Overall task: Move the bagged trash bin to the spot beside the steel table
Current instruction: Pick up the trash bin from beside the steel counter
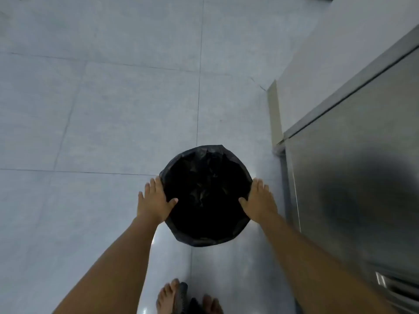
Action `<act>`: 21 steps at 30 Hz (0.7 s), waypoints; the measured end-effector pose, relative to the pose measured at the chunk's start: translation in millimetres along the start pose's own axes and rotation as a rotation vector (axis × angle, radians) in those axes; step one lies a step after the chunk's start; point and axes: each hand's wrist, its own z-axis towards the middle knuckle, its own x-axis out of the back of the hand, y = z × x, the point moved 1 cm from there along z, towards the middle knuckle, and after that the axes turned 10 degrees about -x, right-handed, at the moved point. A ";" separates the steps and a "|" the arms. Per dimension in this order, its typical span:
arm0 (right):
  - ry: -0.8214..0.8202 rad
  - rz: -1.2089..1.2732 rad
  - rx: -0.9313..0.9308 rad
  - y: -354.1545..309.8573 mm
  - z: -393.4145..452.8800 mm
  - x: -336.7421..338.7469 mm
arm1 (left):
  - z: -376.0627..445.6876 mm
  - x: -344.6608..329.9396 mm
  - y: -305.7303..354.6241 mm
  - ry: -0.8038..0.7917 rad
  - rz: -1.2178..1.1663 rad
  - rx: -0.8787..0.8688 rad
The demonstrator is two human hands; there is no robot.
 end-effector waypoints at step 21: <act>-0.033 0.613 -0.136 -26.2 -141.2 174.2 | -121.8 185.8 108.3 0.219 -0.744 0.135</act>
